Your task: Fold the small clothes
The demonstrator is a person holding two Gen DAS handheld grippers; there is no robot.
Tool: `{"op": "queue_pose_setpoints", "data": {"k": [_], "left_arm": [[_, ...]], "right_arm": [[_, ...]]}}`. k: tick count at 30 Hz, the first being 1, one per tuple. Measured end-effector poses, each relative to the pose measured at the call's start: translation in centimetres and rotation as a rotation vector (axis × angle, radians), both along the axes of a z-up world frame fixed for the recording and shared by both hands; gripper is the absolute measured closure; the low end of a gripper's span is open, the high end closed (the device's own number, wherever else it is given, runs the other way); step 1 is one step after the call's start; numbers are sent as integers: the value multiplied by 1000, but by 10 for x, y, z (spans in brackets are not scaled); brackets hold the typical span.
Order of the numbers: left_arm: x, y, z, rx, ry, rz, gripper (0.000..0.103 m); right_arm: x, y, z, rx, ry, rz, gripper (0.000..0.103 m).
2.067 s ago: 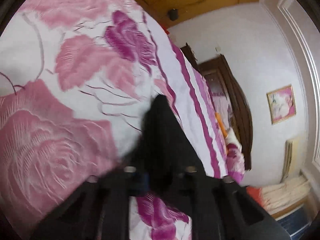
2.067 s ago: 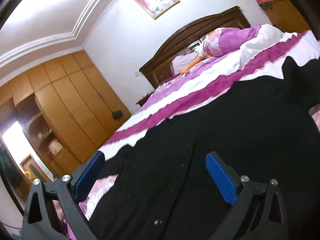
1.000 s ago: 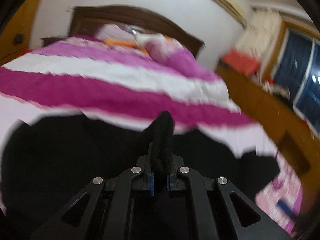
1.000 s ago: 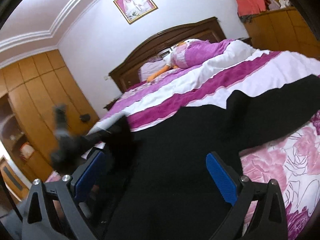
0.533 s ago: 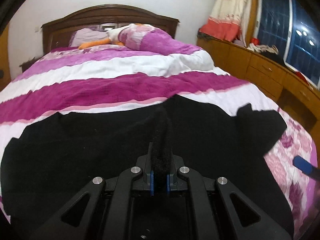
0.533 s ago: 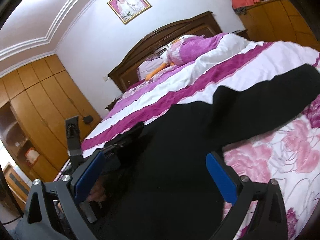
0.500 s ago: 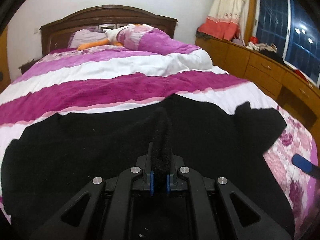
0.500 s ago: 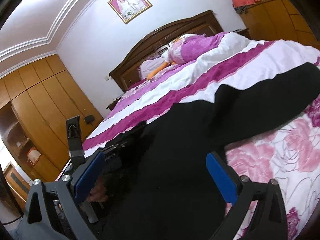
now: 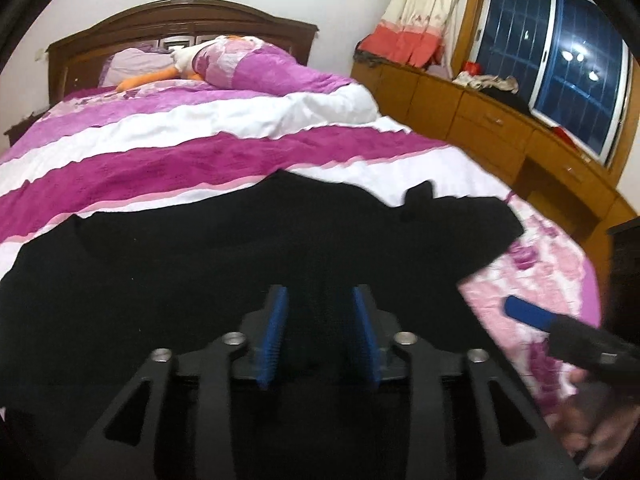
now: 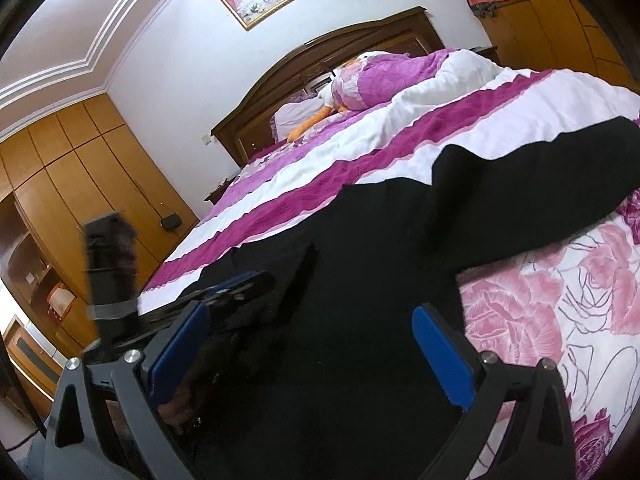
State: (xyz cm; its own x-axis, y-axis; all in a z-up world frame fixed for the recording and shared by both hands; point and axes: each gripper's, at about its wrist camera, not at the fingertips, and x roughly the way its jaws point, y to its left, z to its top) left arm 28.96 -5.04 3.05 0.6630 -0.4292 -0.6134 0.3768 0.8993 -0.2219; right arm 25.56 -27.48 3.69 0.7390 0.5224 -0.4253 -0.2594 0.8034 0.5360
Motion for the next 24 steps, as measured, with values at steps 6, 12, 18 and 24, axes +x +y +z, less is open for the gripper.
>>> {"op": "queue_pose_setpoints", "data": {"k": [6, 12, 18, 24], "left_arm": [[-27, 21, 27, 32, -60, 95, 71], [-53, 70, 21, 140, -61, 342, 71], [-99, 119, -4, 230, -141, 589, 69], [-84, 157, -19, 151, -66, 685, 68]], "right_arm": [[-1, -28, -8, 50, 18, -57, 0], [-10, -88, -10, 62, 27, -173, 0], [-1, -192, -33, 153, 82, -410, 0], [24, -262, -56, 317, 58, -531, 0]]}}
